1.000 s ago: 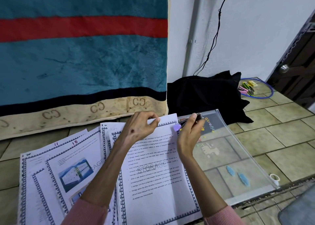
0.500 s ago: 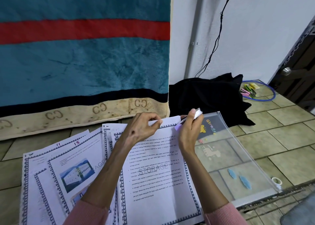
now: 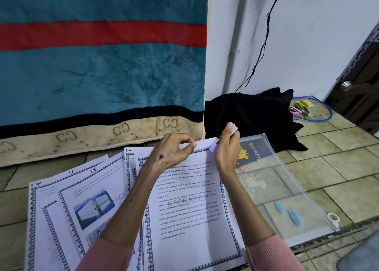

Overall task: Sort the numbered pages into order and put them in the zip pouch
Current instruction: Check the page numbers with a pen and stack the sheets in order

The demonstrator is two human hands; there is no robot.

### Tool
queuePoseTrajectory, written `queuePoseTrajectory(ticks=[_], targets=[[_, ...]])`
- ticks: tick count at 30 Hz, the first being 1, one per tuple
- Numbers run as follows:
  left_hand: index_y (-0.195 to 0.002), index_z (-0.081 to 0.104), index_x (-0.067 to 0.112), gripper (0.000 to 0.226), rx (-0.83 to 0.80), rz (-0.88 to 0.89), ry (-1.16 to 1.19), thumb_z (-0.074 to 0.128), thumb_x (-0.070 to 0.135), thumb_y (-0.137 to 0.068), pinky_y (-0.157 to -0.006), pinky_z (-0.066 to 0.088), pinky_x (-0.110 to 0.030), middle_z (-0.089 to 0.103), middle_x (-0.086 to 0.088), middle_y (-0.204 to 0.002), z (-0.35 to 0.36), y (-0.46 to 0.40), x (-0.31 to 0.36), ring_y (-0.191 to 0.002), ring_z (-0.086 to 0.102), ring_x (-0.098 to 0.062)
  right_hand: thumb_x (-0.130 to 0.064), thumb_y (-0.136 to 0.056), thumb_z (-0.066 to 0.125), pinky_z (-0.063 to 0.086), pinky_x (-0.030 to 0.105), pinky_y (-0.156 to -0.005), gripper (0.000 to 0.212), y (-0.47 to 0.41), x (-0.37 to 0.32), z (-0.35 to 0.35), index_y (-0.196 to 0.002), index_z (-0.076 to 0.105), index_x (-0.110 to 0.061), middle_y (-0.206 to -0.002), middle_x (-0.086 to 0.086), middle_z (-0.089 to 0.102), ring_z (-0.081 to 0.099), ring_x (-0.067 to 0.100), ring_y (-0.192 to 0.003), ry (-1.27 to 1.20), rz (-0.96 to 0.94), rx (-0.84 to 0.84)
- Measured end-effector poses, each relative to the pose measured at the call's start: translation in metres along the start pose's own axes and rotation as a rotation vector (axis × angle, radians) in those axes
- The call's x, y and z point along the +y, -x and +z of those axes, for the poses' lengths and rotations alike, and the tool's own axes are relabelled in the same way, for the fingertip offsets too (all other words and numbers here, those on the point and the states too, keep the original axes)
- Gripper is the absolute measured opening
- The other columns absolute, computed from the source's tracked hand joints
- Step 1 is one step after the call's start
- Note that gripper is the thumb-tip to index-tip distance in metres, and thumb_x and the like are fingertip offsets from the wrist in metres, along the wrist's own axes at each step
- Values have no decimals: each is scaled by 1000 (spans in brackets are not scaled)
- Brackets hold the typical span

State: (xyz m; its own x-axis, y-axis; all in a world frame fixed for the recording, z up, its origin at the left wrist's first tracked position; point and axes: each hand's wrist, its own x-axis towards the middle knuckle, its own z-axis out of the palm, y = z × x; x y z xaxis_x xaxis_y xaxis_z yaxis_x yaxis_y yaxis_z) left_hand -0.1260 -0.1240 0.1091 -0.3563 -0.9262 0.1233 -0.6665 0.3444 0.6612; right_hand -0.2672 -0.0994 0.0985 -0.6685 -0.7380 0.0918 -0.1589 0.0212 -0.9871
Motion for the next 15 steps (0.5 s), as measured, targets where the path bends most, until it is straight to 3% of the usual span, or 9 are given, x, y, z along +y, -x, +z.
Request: queuePoseTrajectory(ticks=[2, 5, 15], targets=[[-88, 72, 26, 15, 0, 2, 3, 59, 34, -86, -93, 50, -35, 72, 8, -105, 0, 0, -1, -107, 61, -10, -43, -99, 29, 35, 13, -57, 39, -1, -1, 0, -67, 32, -21, -64, -5, 43, 43, 9, -63, 10, -2, 11], [-88, 72, 26, 15, -2, 2, 10, 60, 34, -86, -93, 50, -35, 72, 8, -104, 0, 0, -2, -107, 61, -10, -43, -99, 29, 24, 26, -58, 40, -2, -2, 2, -73, 37, -13, -64, -4, 44, 44, 17, -69, 22, -14, 19], [-90, 72, 24, 16, -4, 23, -1, 59, 32, -86, -92, 49, -32, 72, 8, -104, -2, -2, -3, -106, 61, -11, -42, -99, 27, 21, 24, -60, 43, -3, -2, 4, -83, 43, -5, -68, -3, 46, 45, 23, -78, 8, -18, 44]])
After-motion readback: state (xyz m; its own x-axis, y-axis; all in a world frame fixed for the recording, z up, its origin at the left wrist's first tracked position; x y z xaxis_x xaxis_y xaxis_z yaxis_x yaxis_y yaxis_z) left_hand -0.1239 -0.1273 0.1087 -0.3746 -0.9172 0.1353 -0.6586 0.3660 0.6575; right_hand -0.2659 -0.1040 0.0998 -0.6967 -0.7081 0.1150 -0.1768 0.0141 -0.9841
